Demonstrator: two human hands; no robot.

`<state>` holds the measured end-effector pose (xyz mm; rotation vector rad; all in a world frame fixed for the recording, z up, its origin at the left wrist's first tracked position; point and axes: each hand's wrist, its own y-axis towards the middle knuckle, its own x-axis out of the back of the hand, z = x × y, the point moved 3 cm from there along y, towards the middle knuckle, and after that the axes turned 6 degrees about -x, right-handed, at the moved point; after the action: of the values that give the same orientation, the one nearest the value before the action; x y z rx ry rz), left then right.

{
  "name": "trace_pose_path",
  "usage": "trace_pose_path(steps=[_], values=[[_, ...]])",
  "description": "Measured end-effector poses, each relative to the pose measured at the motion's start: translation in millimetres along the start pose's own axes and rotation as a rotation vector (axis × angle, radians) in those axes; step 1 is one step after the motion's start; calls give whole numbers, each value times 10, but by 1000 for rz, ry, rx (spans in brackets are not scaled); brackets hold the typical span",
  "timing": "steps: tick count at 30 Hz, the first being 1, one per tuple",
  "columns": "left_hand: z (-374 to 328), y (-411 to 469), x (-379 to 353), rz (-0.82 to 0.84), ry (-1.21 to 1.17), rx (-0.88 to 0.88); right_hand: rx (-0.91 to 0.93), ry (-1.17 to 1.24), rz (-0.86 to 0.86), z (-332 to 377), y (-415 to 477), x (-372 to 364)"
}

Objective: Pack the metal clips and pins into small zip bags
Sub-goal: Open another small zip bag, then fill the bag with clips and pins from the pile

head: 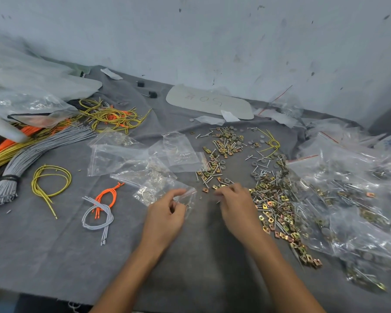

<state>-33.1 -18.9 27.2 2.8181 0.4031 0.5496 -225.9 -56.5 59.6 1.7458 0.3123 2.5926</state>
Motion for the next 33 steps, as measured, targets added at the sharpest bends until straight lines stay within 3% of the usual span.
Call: trace_pose_path(steps=[5, 16, 19, 22, 26, 33], values=[[-8, -9, 8, -1, -5, -14, -4, -186, 98, -133, 101, -48], [-47, -16, 21, 14, 15, -1, 16, -233, 99, -123, 83, -46], [-46, -15, 22, 20, 31, -7, 41, -69, 31, 12, 0, 40], [-55, -13, 22, 23, 38, -3, 102, 128, 85, 230, -146, 45], [-19, -1, 3, 36, 22, -9, 170, 197, 91, 463, -252, -66], [54, 11, -14, 26, 1, -17, 75, 368, 48, 622, -243, -243]])
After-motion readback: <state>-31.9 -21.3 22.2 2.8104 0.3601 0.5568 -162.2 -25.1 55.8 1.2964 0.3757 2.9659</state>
